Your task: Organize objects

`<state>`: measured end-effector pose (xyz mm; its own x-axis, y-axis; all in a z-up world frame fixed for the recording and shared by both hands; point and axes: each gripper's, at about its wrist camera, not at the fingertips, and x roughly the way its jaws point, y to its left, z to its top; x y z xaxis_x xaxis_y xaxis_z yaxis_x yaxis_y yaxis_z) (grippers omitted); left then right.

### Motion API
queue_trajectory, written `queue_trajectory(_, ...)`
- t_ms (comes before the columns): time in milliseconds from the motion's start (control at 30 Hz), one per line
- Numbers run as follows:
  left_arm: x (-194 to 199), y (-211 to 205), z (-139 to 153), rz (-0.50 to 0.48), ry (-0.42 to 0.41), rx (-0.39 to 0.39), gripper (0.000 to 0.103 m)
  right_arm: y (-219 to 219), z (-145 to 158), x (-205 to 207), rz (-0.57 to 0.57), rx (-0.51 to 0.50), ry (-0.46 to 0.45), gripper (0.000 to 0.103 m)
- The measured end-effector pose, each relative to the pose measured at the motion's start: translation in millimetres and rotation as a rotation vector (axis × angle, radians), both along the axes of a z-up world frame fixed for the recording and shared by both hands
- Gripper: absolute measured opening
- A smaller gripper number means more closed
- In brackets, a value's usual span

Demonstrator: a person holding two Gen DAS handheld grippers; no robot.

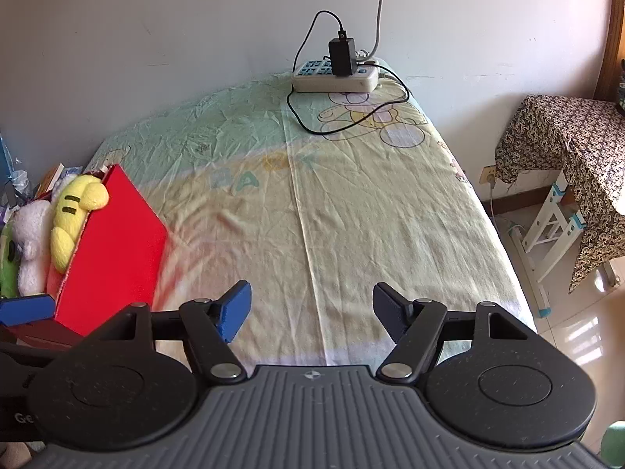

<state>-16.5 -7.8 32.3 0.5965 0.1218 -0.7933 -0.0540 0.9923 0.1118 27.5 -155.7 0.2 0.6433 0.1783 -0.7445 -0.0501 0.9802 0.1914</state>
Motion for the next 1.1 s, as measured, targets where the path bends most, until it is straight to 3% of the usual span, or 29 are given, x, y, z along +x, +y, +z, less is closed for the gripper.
queue_trajectory(367,-17.8,97.9,28.9,0.066,-0.063,-0.019,0.102,86.2,37.6,-6.7,0.055,0.018,-0.084,0.076)
queue_trajectory(700,-30.9,181.1,19.6,0.135,-0.043,-0.023,0.102,165.8,42.1,-17.8,0.123,0.009,-0.111,0.077)
queue_trajectory(1100,-29.4,223.4,12.8,0.115,-0.033,-0.029,0.102,208.2,42.3,-15.9,0.108,-0.017,-0.131,0.078)
